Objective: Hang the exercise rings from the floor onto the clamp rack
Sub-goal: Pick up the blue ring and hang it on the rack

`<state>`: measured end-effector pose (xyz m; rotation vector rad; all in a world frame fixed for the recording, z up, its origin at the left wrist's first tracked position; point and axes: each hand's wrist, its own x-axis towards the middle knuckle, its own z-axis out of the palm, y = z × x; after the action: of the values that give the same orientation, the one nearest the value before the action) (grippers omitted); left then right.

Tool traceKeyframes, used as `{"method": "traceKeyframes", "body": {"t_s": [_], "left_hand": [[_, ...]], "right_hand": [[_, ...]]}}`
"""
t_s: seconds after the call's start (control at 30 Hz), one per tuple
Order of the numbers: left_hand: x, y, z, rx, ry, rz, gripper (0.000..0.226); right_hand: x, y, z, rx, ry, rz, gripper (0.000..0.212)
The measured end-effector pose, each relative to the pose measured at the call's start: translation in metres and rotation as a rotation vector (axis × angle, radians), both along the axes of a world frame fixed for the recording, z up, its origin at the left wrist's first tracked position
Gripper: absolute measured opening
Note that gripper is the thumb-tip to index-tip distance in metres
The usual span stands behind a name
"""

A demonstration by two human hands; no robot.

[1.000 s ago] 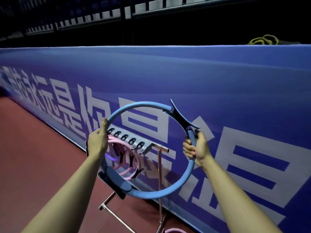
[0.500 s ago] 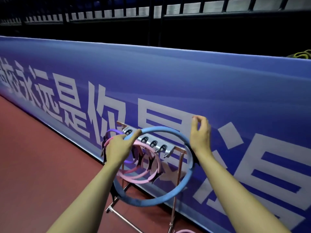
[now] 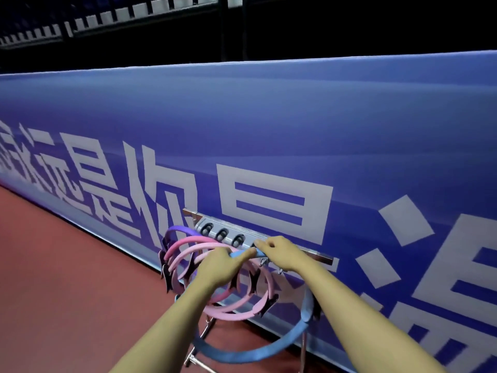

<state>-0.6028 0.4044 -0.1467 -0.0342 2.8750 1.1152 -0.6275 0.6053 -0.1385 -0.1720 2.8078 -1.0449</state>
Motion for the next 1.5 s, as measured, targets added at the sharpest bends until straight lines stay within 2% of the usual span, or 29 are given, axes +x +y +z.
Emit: {"method": "traceKeyframes", "body": {"t_s": [0.1, 0.2, 0.27, 0.37, 0.47, 0.53, 0.6, 0.7, 0.87, 0.97, 1.07, 1.27, 1.37, 1.5], "left_hand": [[-0.036, 0.0, -0.011, 0.059, -0.095, -0.135, 0.054], [-0.064, 0.0, -0.028, 0.077, -0.061, -0.27, 0.032], [-0.077, 0.0, -0.038, 0.013, -0.05, -0.37, 0.029], [-0.099, -0.002, -0.053, -0.078, -0.091, -0.44, 0.028], [-0.122, -0.004, -0.067, -0.132, -0.149, -0.528, 0.024], [-0.138, -0.005, -0.075, -0.173, -0.17, -0.601, 0.024], [-0.153, -0.005, -0.084, -0.197, -0.177, -0.659, 0.019], [-0.174, -0.004, -0.096, -0.227, -0.204, -0.709, 0.029], [-0.202, -0.001, -0.105, -0.256, -0.204, -0.782, 0.023], [-0.213, 0.003, -0.112, -0.251, -0.22, -0.822, 0.022], [-0.222, 0.008, -0.115, -0.266, -0.213, -0.822, 0.032], [-0.235, 0.019, -0.122, -0.385, -0.088, -0.796, 0.041], [-0.233, 0.022, -0.128, -0.435, 0.002, -0.759, 0.05], [-0.238, 0.023, -0.13, -0.57, 0.191, -0.847, 0.05]], "right_hand": [[-0.027, 0.001, -0.018, -0.028, -0.087, 0.035, 0.051], [-0.049, -0.001, -0.043, -0.011, -0.158, 0.049, 0.056], [-0.06, -0.003, -0.065, -0.039, -0.216, 0.048, 0.061], [-0.072, -0.006, -0.1, -0.081, -0.298, 0.016, 0.053], [-0.076, -0.011, -0.118, -0.109, -0.345, -0.027, 0.055], [-0.08, -0.014, -0.123, -0.107, -0.37, -0.025, 0.04], [-0.086, -0.014, -0.127, -0.068, -0.384, -0.023, 0.038], [-0.098, -0.011, -0.133, -0.025, -0.383, -0.036, 0.048], [-0.111, -0.009, -0.121, 0.033, -0.275, -0.03, 0.023], [-0.115, -0.006, -0.124, 0.027, -0.281, -0.048, 0.03], [-0.118, -0.004, -0.131, 0.042, -0.282, -0.139, 0.033], [-0.122, -0.004, -0.143, 0.066, -0.202, -0.33, 0.02], [-0.126, -0.004, -0.149, 0.067, -0.2, -0.355, 0.017], [-0.13, -0.001, -0.151, 0.073, -0.244, -0.36, 0.015]]}}
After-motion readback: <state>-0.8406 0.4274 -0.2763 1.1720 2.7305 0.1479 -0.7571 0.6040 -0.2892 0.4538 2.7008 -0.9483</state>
